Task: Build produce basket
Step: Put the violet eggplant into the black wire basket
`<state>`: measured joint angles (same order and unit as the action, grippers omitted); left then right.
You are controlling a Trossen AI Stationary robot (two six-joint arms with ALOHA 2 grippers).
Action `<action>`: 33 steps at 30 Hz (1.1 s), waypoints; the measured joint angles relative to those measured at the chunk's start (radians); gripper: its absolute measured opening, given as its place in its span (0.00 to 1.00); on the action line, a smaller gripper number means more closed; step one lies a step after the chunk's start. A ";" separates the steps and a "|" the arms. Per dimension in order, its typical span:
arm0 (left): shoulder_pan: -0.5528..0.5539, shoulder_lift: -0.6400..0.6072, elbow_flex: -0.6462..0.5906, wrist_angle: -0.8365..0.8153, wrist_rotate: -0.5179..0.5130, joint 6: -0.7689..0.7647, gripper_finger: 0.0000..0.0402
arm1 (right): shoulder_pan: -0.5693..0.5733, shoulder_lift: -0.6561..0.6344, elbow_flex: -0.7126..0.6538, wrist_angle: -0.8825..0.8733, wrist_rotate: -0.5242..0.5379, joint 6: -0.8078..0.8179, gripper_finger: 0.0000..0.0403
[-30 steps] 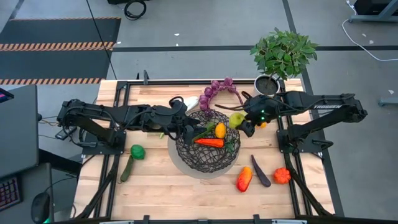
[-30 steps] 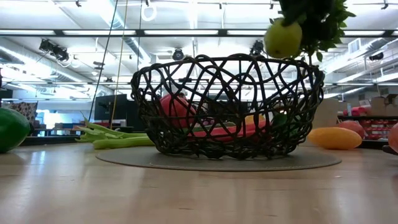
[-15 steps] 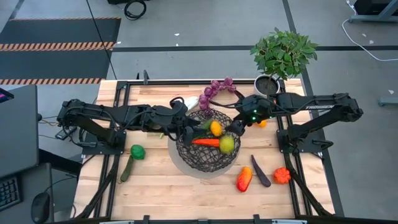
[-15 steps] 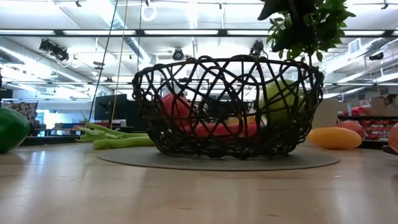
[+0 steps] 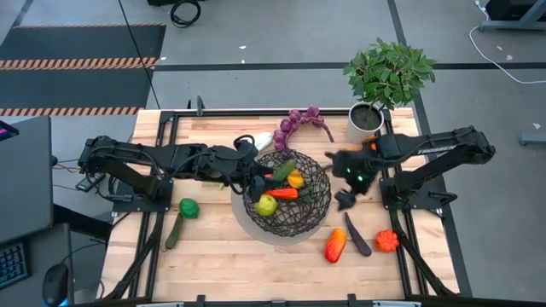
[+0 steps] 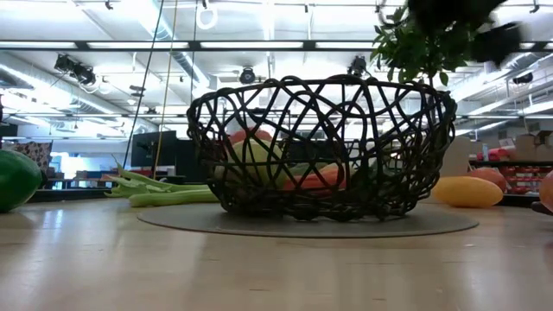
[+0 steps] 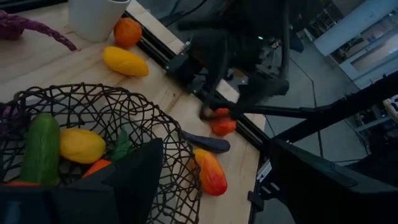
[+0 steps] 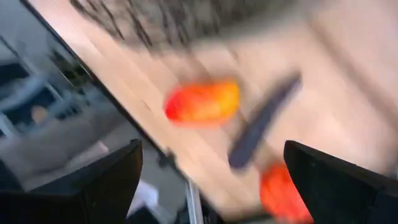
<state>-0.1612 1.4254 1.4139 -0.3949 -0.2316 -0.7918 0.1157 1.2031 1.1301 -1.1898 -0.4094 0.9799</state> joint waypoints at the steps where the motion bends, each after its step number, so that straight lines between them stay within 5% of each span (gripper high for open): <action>1: 0.000 0.000 0.000 -0.002 0.000 0.000 0.74 | 0.024 0.000 0.000 -0.033 -0.005 0.033 0.97; 16: 0.000 0.000 0.000 -0.033 0.039 0.044 0.74 | 0.344 0.029 -0.035 -0.097 0.199 0.418 0.96; 33: -0.037 0.000 0.001 -0.100 0.078 0.039 0.74 | 0.508 0.041 -0.391 0.342 0.166 0.726 0.96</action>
<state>-0.1982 1.4254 1.4151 -0.4953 -0.1536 -0.7532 0.6241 1.2446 0.7396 -0.8477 -0.2434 1.7057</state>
